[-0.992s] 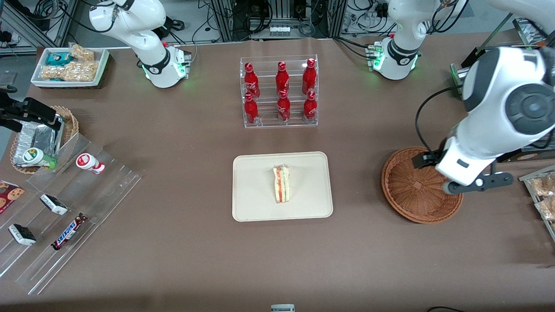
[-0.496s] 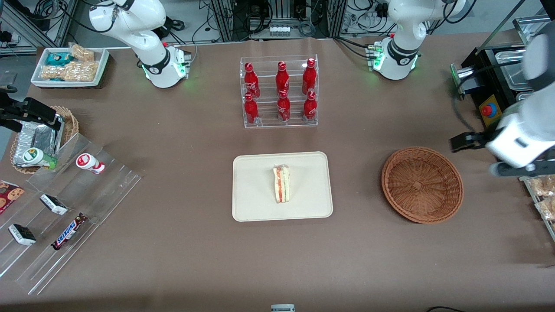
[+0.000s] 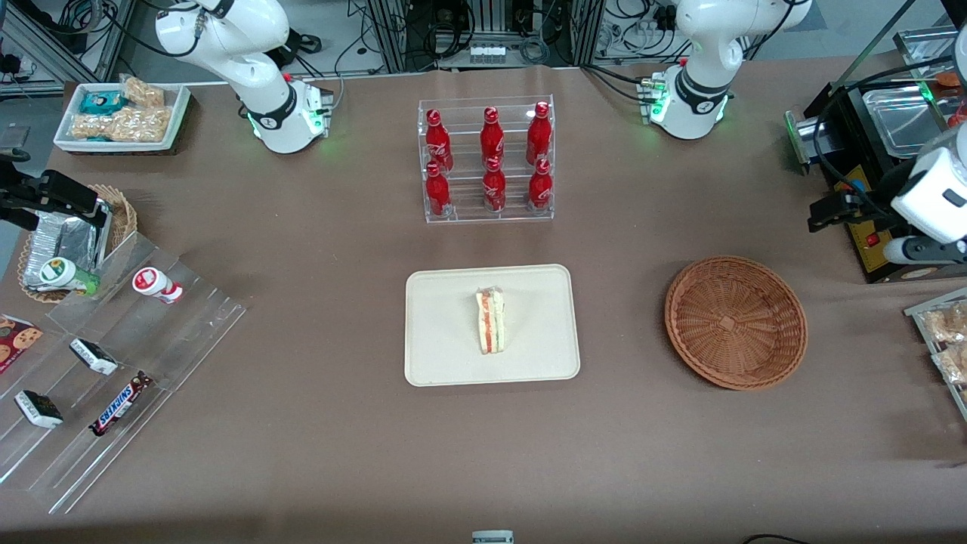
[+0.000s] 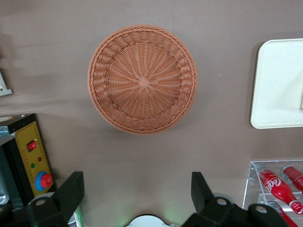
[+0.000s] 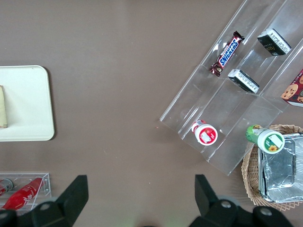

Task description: Place sandwich from basket to tray

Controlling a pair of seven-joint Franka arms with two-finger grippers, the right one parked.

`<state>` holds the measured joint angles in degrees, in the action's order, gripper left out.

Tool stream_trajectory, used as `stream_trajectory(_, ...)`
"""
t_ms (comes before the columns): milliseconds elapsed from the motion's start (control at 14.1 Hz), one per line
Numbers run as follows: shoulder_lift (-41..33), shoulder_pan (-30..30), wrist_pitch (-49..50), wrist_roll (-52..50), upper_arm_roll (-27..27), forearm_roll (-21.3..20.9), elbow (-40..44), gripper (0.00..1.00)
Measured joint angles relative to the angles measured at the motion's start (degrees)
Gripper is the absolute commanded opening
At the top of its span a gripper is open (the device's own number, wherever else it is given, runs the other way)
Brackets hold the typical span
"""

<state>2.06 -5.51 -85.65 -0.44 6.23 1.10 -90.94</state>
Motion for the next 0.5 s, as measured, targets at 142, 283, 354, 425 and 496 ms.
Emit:
stream_trajectory(142, -0.61, 0.0, -0.69, 0.0, -0.59, 0.66, -0.21, 1.0)
stream_trajectory(283, -0.73, 0.0, -2.83, 0.0, -0.71, 0.69, -0.26, 1.0)
stream_trajectory(354, -0.72, 0.01, -4.22, 0.0, -0.71, 0.69, -0.33, 1.0)
stream_trajectory(425, -0.72, 0.04, -5.0, 0.0, -0.71, 0.69, -0.37, 1.0)
stream_trajectory(496, -0.73, 0.09, -5.24, 0.0, -0.71, 0.69, -0.37, 1.0)
